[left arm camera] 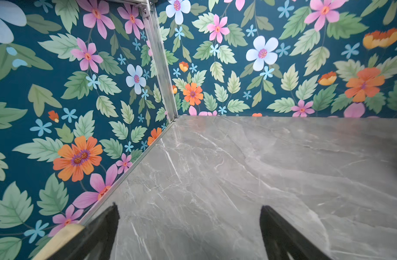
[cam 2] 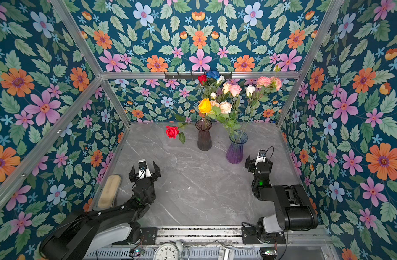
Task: Arrange flowers in a vase
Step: Reset both arms
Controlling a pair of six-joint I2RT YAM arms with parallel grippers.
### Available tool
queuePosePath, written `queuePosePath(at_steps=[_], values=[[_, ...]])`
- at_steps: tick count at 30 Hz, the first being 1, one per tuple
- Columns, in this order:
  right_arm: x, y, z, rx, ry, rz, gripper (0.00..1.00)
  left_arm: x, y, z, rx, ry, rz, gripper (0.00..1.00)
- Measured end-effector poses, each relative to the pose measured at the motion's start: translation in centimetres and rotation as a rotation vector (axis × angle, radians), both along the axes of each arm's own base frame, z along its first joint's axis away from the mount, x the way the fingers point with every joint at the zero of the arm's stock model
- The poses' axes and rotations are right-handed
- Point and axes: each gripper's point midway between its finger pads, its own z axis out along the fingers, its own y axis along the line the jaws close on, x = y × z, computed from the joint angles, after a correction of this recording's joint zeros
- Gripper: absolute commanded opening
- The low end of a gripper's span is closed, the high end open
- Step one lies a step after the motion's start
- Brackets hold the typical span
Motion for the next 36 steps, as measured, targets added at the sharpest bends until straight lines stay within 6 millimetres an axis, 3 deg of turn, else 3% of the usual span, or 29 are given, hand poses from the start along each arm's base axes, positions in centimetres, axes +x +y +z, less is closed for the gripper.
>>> queuePosePath(at_steps=[6,10,17,19,22,26,29,32,34,36], values=[[-0.1,0.2,-0.6,0.013,0.026,0.008,0.99,1.2,1.7,-2.8,0.153,0.076,0.124,1.0],[-0.1,0.2,-0.6,0.014,0.027,0.009,0.99,2.3,2.4,-1.8,0.146,0.035,0.167,1.0],[-0.1,0.2,-0.6,0.016,0.027,0.008,0.99,2.3,7.6,-1.3,-0.005,-0.068,0.27,0.98],[-0.1,0.2,-0.6,0.016,0.027,0.008,0.99,2.5,7.6,-1.1,-0.032,-0.088,0.238,0.95],[-0.1,0.2,-0.6,0.016,0.027,0.008,0.99,2.5,7.2,-1.8,-0.043,-0.074,0.172,1.0],[-0.1,0.2,-0.6,0.016,0.027,0.008,0.99,3.7,5.5,-2.6,-0.048,-0.052,0.018,1.0],[-0.1,0.2,-0.6,0.017,0.026,0.008,0.99,5.2,6.6,-2.7,-0.079,-0.049,0.018,1.0],[-0.1,0.2,-0.7,0.017,0.027,0.008,0.99,7.8,6.2,-1.6,-0.114,-0.059,-0.038,1.0],[-0.2,0.2,-0.7,0.017,0.029,0.008,0.99,7.9,7.2,-2.4,-0.14,-0.027,-0.014,1.0],[-0.1,0.0,-0.7,0.019,0.033,0.007,0.99,8.1,6.9,-3.3,-0.149,0.008,-0.032,1.0]])
